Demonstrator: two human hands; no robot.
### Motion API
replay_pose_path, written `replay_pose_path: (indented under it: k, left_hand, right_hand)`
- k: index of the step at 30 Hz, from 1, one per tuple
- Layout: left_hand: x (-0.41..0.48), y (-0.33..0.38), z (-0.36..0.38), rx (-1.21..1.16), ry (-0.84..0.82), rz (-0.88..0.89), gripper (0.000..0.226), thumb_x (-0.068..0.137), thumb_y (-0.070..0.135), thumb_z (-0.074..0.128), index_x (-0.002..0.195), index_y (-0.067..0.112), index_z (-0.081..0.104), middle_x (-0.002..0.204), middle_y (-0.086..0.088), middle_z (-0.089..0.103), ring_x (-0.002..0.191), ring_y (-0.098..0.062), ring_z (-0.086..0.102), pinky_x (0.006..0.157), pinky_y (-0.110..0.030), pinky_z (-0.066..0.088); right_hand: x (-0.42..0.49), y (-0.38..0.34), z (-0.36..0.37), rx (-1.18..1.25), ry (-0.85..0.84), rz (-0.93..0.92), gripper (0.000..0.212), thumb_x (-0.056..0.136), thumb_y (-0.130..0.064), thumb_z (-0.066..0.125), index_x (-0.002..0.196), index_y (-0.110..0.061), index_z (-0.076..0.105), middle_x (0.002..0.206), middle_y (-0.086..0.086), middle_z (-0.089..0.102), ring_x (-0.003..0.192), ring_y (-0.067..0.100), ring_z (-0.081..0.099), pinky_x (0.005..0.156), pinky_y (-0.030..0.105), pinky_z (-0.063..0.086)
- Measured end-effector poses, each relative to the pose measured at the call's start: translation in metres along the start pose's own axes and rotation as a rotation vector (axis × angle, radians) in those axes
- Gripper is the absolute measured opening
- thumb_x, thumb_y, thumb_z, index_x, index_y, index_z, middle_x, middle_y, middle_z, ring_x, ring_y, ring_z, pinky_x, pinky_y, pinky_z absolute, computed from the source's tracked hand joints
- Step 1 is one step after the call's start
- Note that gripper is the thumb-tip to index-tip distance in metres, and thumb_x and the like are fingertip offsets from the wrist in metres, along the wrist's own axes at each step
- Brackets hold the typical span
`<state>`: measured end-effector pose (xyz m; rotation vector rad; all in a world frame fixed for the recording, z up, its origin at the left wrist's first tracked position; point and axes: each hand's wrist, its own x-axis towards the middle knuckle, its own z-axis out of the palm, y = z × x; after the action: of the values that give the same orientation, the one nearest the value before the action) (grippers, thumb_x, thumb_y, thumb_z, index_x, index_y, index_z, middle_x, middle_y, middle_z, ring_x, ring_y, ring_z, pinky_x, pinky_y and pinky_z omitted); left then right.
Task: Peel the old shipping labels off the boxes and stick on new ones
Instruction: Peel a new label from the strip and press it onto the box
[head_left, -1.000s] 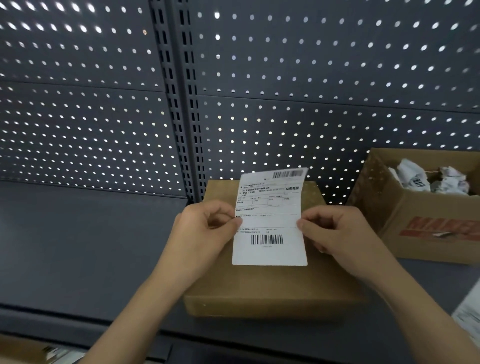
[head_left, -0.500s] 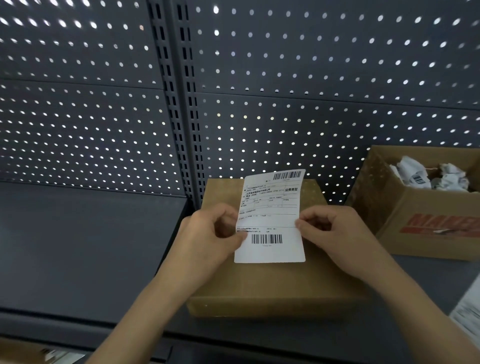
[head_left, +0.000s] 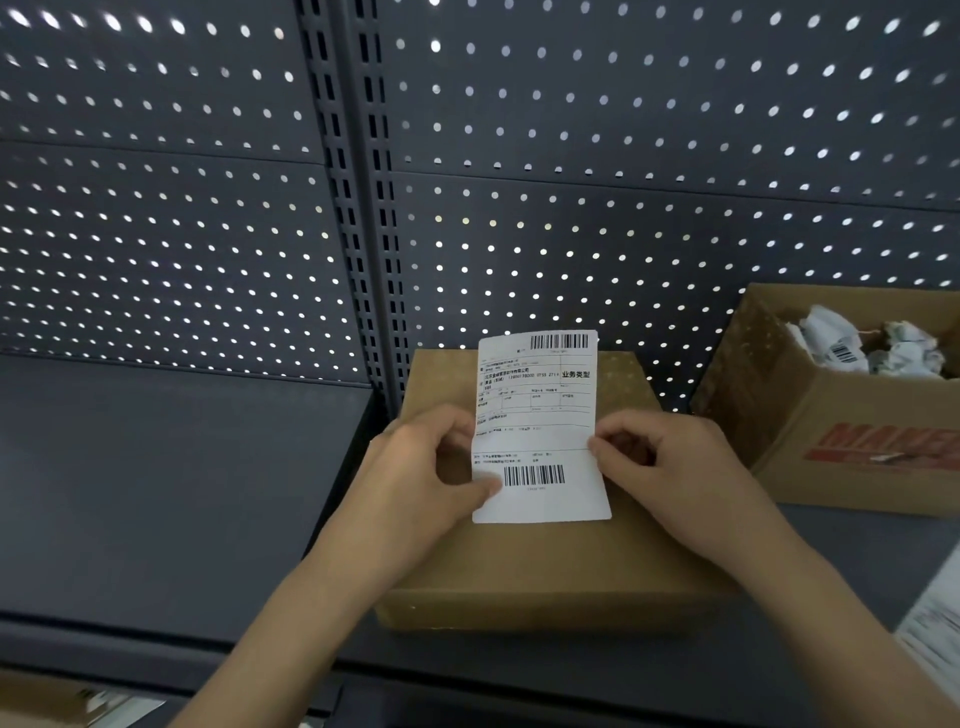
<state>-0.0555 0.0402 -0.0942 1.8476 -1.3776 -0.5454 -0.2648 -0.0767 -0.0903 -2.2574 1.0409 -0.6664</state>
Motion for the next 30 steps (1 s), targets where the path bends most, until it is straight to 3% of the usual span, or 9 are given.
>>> replay_pose_path:
  k: [6, 10, 21, 25, 27, 28, 30]
  left_hand:
    - [0.005, -0.010, -0.001, 0.056, -0.019, -0.001, 0.033, 0.075, 0.039, 0.081, 0.103, 0.040, 0.064, 0.103, 0.026, 0.063, 0.109, 0.001, 0.049, 0.084, -0.014, 0.039]
    - [0.008, -0.013, 0.000, 0.056, -0.032, 0.000, 0.036, 0.075, 0.040, 0.081, 0.107, 0.043, 0.064, 0.107, 0.027, 0.063, 0.114, -0.001, 0.049, 0.094, -0.028, 0.044]
    - [0.016, -0.019, -0.001, 0.128, -0.038, 0.045, 0.053, 0.072, 0.049, 0.080, 0.120, 0.043, 0.058, 0.113, 0.024, 0.058, 0.115, -0.012, 0.049, 0.098, -0.045, 0.044]
    - [0.017, -0.020, -0.001, 0.135, -0.040, 0.038, 0.057, 0.071, 0.047, 0.081, 0.122, 0.045, 0.056, 0.112, 0.024, 0.057, 0.114, -0.012, 0.049, 0.097, -0.045, 0.044]
    - [0.017, -0.020, -0.001, 0.130, -0.047, 0.044, 0.056, 0.072, 0.048, 0.081, 0.121, 0.046, 0.055, 0.112, 0.024, 0.057, 0.114, -0.012, 0.049, 0.097, -0.045, 0.044]
    - [0.017, -0.019, -0.001, 0.128, -0.047, 0.045, 0.055, 0.072, 0.048, 0.081, 0.120, 0.046, 0.056, 0.112, 0.024, 0.057, 0.114, -0.013, 0.049, 0.096, -0.045, 0.044]
    - [0.017, -0.018, -0.001, 0.121, -0.037, 0.039, 0.056, 0.072, 0.045, 0.082, 0.120, 0.050, 0.054, 0.110, 0.024, 0.054, 0.114, -0.011, 0.047, 0.098, -0.043, 0.043]
  right_hand:
    - [-0.003, -0.001, 0.000, -0.141, -0.009, -0.044, 0.012, 0.092, -0.030, 0.063, 0.091, -0.031, 0.074, 0.082, -0.017, 0.067, 0.079, 0.005, 0.059, 0.070, 0.029, 0.049]
    - [-0.006, -0.003, -0.001, -0.137, -0.004, -0.040, 0.012, 0.091, -0.030, 0.063, 0.091, -0.029, 0.075, 0.080, -0.015, 0.067, 0.079, 0.006, 0.059, 0.071, 0.031, 0.051]
    - [-0.004, -0.005, -0.003, -0.211, -0.059, 0.005, 0.032, 0.093, -0.032, 0.056, 0.094, -0.003, 0.068, 0.080, 0.004, 0.065, 0.077, 0.019, 0.057, 0.074, 0.041, 0.050]
    - [-0.005, -0.005, -0.004, -0.167, -0.067, 0.000, 0.033, 0.093, -0.035, 0.055, 0.101, -0.008, 0.071, 0.079, 0.000, 0.067, 0.077, 0.017, 0.058, 0.072, 0.034, 0.049]
    - [-0.005, -0.005, -0.005, -0.141, -0.072, 0.022, 0.029, 0.094, -0.036, 0.057, 0.118, -0.029, 0.071, 0.076, -0.005, 0.066, 0.075, 0.012, 0.059, 0.069, 0.026, 0.049]
    - [-0.005, -0.004, -0.006, -0.130, -0.061, 0.041, 0.034, 0.094, -0.037, 0.058, 0.127, -0.036, 0.061, 0.074, -0.006, 0.065, 0.075, 0.009, 0.060, 0.070, 0.023, 0.049]
    - [-0.005, -0.001, -0.007, -0.122, -0.027, 0.036, 0.038, 0.091, -0.039, 0.059, 0.128, -0.029, 0.064, 0.071, -0.005, 0.065, 0.074, 0.010, 0.059, 0.073, 0.022, 0.047]
